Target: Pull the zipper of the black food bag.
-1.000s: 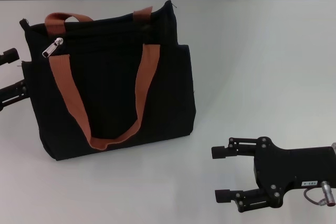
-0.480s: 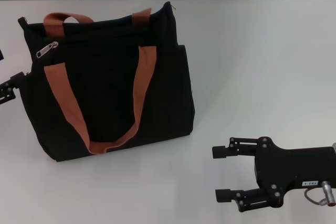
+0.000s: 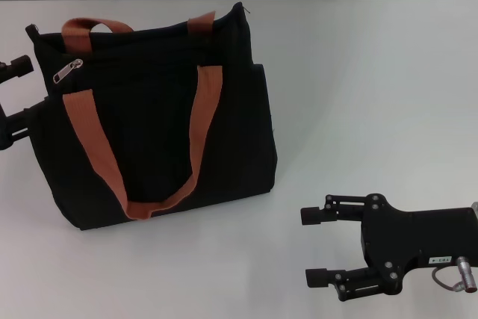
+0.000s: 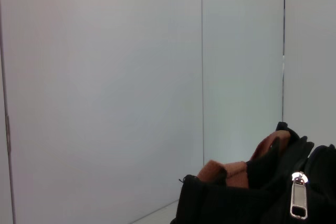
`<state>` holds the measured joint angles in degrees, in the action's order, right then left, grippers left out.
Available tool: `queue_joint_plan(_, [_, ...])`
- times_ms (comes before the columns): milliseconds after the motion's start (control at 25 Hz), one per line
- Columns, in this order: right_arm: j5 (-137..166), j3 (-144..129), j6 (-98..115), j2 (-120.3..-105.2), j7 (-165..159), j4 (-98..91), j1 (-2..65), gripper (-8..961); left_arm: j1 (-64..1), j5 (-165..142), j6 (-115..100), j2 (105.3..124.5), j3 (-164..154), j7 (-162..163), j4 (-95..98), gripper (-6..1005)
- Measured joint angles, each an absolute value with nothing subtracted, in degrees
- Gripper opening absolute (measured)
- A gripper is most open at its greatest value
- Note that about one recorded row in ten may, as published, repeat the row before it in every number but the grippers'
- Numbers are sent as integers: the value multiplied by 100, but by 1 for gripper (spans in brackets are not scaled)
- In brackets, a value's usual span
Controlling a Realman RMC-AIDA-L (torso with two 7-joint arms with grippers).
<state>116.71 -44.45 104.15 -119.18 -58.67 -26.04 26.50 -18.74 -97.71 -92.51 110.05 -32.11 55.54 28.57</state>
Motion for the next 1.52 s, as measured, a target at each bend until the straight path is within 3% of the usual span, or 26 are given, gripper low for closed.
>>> queue_joint_plan(400, [11657,-4435,10415,-11918,-5854,-2611,2620,721,-1855,-9813,-9418,10950,-3320,5559,2878,705])
queue_joint_plan(1040, [11640,-4439,10428,-11918,-5848,-2601,2628,708,-1961,-9935,-9466,10971,-3326,5637,2883,315])
queue_joint_plan(1200, [11636,-4438,10469,-11918,-5846,-2601,2625,704,-1933,-9890,-9666,10956,-3309,5646,2883,83])
queue_joint_plan(1360, [11558,-4404,10606,-11918,-5850,-2601,2638,701,-1913,-9857,-9811,10953,-3294,5636,2883,18])
queue_joint_plan(1520, [10988,-4387,10956,-11918,-5976,-2601,2649,697,-1904,-9850,-9865,10981,-3243,5593,2883,18])
